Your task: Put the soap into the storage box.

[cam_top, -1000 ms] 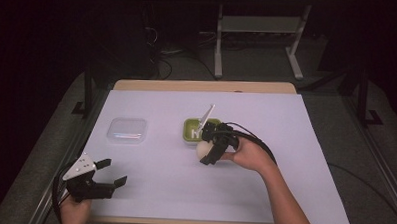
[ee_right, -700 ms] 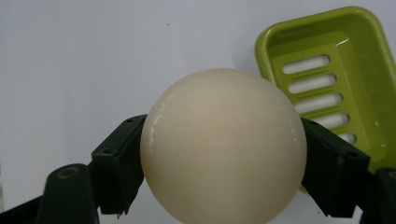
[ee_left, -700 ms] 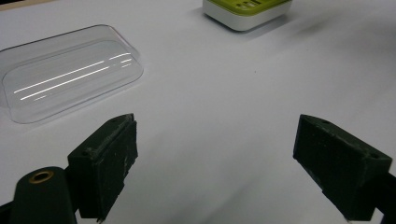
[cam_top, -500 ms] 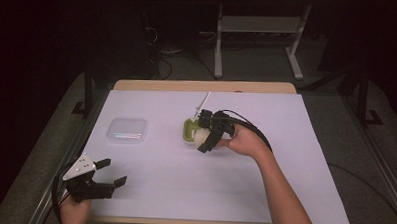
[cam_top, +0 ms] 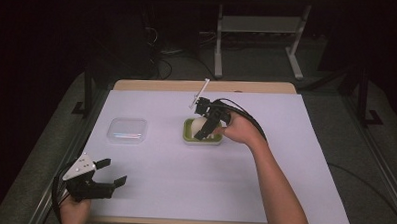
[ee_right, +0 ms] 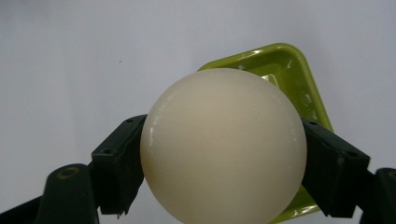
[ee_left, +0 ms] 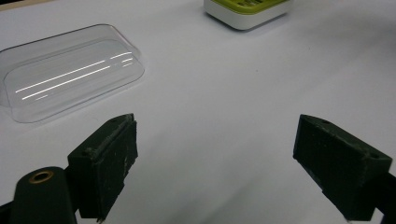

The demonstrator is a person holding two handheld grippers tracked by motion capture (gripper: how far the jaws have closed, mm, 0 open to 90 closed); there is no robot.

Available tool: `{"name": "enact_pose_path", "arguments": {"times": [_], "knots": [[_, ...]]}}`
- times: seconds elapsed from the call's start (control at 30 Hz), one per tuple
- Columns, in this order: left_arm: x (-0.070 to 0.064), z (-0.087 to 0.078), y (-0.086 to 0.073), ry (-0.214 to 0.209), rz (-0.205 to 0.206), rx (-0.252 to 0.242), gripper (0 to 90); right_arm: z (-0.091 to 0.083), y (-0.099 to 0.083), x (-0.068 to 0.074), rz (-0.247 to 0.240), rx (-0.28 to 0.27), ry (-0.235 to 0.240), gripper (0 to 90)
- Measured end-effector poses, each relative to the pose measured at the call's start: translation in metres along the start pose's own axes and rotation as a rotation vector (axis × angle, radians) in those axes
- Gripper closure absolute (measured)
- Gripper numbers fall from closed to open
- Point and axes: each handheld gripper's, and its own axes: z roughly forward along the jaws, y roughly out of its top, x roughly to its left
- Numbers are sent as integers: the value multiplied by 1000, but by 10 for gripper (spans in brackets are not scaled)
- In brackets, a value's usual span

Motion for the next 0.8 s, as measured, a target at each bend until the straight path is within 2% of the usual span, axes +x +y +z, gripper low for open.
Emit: {"name": "enact_pose_path", "arguments": {"times": [0.13,0.33,0.47,0.8], "knots": [[-1,0,0,-1,-1,1,130,6,-2,-10,41,0,-3,223],[0,0,0,-2,3,4,130,18,-2,-20,71,10,-9,222],[0,0,0,-2,3,4,130,25,0,-21,76,23,-29,222],[-1,2,0,-6,9,3,130,32,0,-27,115,29,-18,222]]}}
